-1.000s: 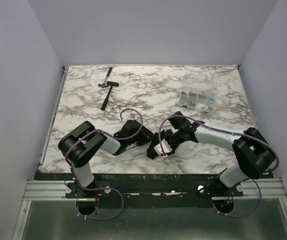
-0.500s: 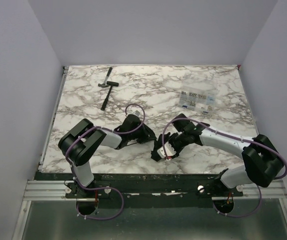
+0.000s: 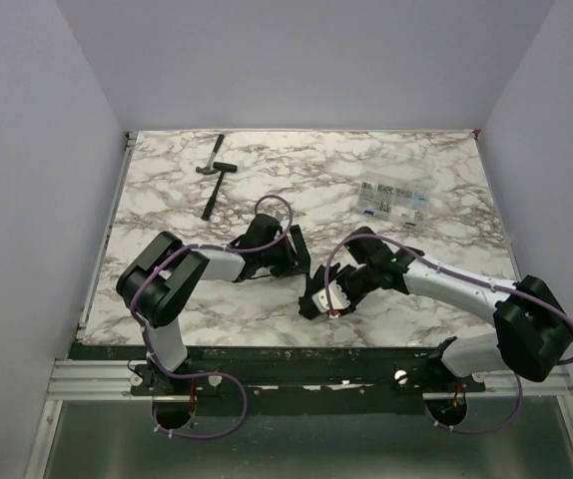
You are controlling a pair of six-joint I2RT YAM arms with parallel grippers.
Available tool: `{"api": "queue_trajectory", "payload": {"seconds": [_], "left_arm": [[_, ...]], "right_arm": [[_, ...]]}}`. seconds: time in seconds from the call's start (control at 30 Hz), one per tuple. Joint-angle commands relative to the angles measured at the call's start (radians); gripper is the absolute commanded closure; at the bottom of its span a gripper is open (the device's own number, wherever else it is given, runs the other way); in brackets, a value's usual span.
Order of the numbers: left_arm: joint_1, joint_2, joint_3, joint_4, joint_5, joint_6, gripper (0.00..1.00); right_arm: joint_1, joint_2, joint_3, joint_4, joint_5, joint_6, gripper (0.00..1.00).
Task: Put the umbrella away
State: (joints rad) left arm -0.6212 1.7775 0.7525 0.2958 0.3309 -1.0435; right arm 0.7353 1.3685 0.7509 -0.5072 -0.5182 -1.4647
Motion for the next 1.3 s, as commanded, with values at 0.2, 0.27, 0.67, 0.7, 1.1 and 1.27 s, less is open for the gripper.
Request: {"api": "queue_trajectory", "payload": {"seconds": [0.2, 0.27, 0.67, 0.7, 1.1, 1.27], "left_arm": [[0.090, 0.014, 0.118, -0.054, -0.084, 0.095, 1.00], [0.092, 0.017, 0.154, -0.087, -0.083, 0.108, 1.00], [0.122, -0.241, 0.004, -0.039, -0.214, 0.237, 0.75], [0.132, -0.306, -0.033, -0.023, -0.233, 0.254, 0.66], [0.255, -0.789, -0.326, 0.167, 0.166, 0.643, 0.10], [0.098, -0.983, -0.430, 0.129, 0.129, 1.012, 0.13]], "right_arm": [[0.029, 0.188, 0.014, -0.174, -0.058, 0.082, 0.95], [0.029, 0.225, 0.031, -0.182, -0.042, 0.115, 0.95], [0.028, 0.333, 0.083, -0.171, 0.067, 0.267, 0.95], [0.029, 0.338, 0.085, -0.172, 0.081, 0.278, 0.95], [-0.076, 0.519, 0.216, -0.126, 0.206, 0.539, 0.96], [-0.124, 0.584, 0.284, -0.165, 0.175, 0.561, 0.95]]}}
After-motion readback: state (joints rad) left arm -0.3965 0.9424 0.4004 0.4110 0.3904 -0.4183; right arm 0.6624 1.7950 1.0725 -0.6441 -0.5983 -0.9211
